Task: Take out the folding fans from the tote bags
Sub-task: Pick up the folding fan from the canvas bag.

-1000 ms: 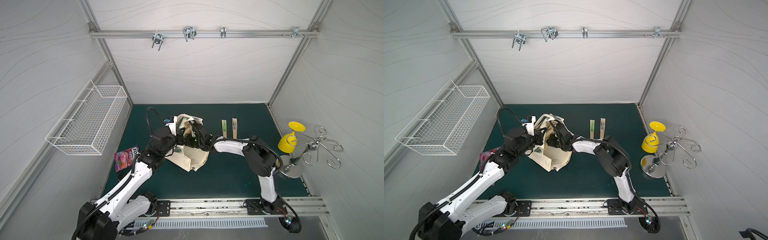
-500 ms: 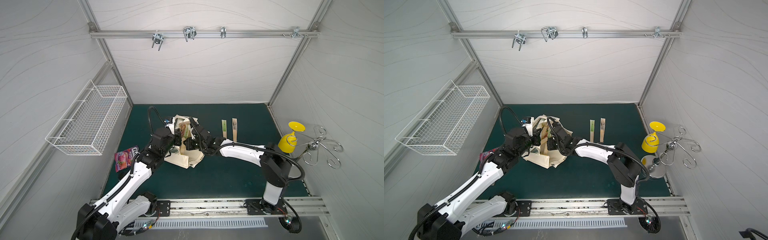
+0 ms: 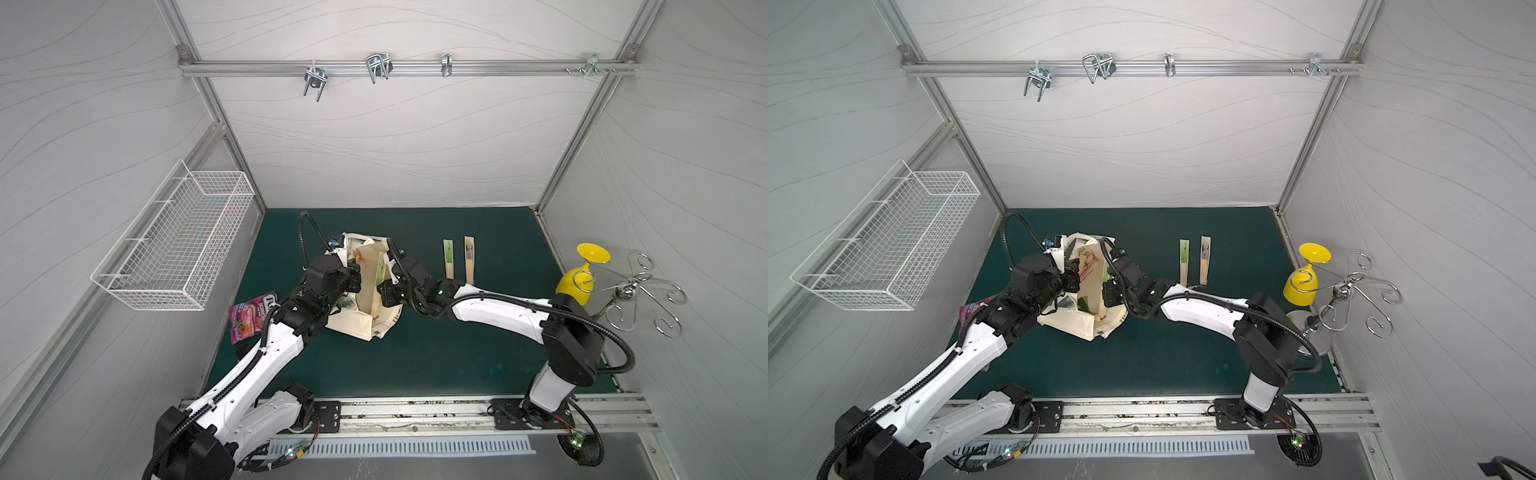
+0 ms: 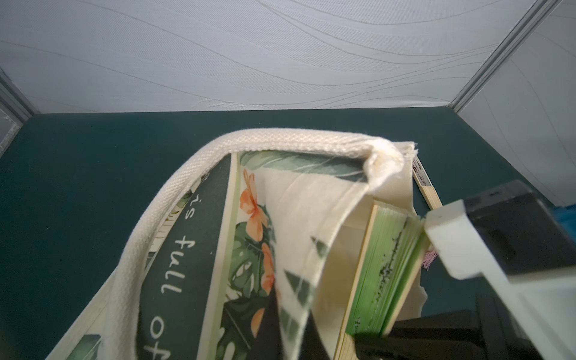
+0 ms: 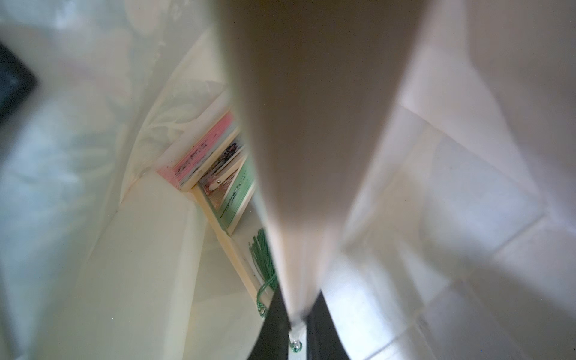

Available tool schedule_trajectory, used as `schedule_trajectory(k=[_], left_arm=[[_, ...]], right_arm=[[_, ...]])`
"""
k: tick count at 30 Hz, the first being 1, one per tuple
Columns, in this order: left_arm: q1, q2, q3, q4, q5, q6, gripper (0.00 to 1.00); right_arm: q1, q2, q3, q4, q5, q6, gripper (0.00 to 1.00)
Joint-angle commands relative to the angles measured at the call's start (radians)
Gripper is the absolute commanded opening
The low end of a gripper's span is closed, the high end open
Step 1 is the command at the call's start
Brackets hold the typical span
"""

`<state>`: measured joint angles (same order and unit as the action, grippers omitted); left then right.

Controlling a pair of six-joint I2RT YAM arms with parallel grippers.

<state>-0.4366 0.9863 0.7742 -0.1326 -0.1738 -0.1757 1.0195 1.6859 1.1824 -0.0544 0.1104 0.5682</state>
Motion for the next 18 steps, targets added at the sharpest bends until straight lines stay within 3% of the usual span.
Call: schedule_trajectory(k=[1, 18], left_arm=[[0.004, 0.007, 0.072, 0.040, -0.033, 0.004, 0.00], [0.006, 0.097, 0.127, -0.043, -0.033, -0.039, 0.00]], right_arm=[[0.000, -0.060, -0.015, -0.012, -0.012, -0.035, 0.00], [-0.105, -0.365, -0.143, -0.169, -0.152, -0.026, 0.00]])
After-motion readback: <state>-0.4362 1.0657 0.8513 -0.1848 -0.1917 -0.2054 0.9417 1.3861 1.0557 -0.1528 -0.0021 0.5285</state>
